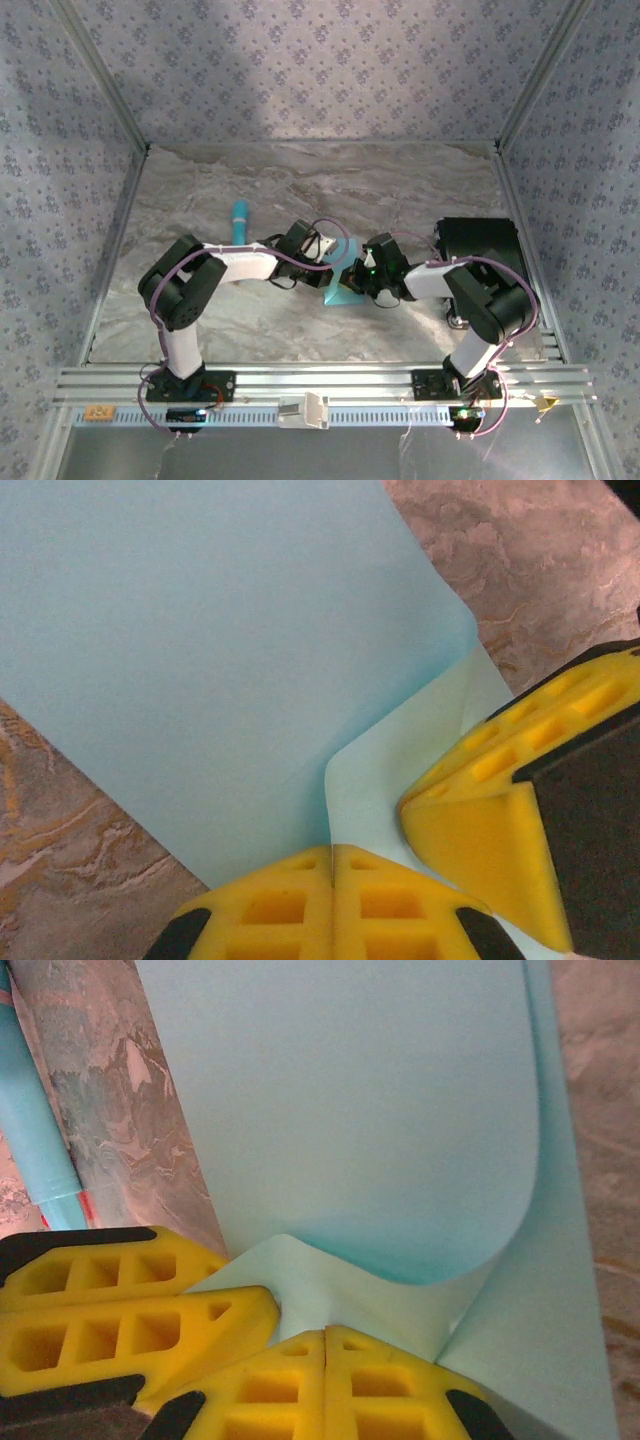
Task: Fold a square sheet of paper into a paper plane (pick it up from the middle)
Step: Fold the triangle a second time at the center of the table.
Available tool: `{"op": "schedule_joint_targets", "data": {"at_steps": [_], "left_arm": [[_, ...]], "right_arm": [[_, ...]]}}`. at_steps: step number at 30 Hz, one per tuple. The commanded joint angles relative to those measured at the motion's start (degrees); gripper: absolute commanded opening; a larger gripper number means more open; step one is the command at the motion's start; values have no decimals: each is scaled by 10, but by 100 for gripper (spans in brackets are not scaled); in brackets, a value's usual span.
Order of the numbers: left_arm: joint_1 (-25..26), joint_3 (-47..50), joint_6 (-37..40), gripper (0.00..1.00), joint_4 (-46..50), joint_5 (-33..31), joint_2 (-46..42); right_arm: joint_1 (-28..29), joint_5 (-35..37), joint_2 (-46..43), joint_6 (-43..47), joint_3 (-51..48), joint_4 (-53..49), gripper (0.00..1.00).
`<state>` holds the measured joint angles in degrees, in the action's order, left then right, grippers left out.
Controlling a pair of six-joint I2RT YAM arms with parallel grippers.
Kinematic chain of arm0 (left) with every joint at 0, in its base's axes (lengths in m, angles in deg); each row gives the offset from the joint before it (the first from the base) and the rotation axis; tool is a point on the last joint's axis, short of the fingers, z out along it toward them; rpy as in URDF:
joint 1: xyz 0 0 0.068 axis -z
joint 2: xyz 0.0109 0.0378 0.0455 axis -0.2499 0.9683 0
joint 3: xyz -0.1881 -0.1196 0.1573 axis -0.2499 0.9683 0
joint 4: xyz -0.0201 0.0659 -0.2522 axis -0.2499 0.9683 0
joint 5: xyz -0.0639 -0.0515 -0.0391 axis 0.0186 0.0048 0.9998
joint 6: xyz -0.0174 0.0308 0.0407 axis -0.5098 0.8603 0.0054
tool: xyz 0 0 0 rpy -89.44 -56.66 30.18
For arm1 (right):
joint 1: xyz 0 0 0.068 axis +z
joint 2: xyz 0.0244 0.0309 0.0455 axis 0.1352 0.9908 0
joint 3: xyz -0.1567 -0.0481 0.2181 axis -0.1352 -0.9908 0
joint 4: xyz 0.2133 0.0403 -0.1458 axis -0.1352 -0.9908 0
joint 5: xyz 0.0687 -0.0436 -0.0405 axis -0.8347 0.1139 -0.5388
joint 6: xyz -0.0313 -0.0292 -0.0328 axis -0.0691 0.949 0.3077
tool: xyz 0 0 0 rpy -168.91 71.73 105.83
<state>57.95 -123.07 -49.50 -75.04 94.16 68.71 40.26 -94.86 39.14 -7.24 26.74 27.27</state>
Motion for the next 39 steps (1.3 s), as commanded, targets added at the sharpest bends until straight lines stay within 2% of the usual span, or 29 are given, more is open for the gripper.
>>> {"op": "schedule_joint_targets", "data": {"at_steps": [1, 14, 24, 31, 35, 39], "left_arm": [[-2, -6, 4, 0, 37, 1, 20], [-1, -10, 5, 0, 44, 6, 24], [-2, -11, 7, 0, 51, 8, 27], [-1, -12, 7, 0, 52, 9, 27], [-1, -12, 8, 0, 55, 8, 27], [-2, -12, 8, 0, 56, 8, 27]], "right_arm": [[-12, 15, -27, 25, 32, -57, 5], [-54, 16, 24, 4, -9, -28, 5], [-77, -21, -27, 27, 20, -36, 5], [-94, -14, 18, 22, 6, -20, 4], [-99, 32, 23, -8, -29, -5, 4], [-107, 6, 4, 1, -16, -4, 5]]}}
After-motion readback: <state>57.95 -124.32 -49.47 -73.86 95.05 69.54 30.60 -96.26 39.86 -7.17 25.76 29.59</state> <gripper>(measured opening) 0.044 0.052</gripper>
